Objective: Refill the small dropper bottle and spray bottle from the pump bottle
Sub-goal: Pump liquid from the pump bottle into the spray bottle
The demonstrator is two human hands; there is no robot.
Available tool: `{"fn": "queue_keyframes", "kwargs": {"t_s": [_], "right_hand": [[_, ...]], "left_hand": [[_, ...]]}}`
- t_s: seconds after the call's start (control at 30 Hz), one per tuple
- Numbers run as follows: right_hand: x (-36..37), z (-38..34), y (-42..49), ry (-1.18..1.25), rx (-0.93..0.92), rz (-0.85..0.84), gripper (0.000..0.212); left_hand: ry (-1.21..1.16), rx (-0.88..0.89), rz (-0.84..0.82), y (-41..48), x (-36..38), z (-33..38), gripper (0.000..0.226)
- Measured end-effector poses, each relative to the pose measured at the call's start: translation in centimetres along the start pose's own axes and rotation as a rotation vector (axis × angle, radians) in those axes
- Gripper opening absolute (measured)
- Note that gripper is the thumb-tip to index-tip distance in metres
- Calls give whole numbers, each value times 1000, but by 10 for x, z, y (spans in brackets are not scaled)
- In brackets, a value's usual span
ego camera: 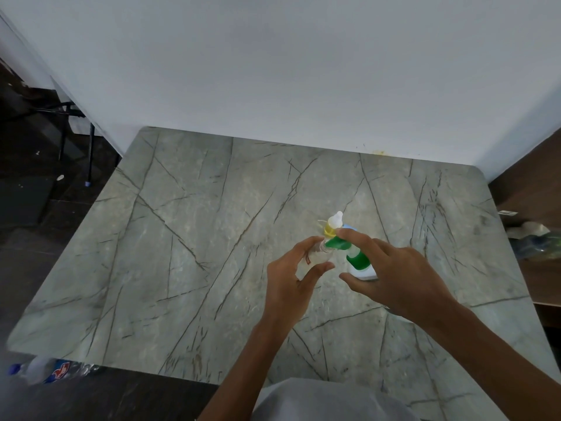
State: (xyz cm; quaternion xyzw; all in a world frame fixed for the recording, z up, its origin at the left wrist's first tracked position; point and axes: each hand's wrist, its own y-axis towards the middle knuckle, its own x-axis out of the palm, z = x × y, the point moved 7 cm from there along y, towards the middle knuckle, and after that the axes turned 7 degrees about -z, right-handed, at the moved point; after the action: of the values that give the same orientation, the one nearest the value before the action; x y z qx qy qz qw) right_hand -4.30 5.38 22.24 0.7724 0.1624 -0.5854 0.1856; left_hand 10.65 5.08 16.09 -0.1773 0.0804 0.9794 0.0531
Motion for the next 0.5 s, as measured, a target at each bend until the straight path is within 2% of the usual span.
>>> {"fn": "queue_keyframes", "kwargs": {"t_s": [0.23, 0.5], "right_hand": [[-1, 4, 2, -6, 1, 25, 71], [-4, 0, 2, -46, -23, -34, 90]], "left_hand": [[18, 11, -19, 3, 3, -1, 40], [7, 3, 5, 3, -1, 1, 38]]}}
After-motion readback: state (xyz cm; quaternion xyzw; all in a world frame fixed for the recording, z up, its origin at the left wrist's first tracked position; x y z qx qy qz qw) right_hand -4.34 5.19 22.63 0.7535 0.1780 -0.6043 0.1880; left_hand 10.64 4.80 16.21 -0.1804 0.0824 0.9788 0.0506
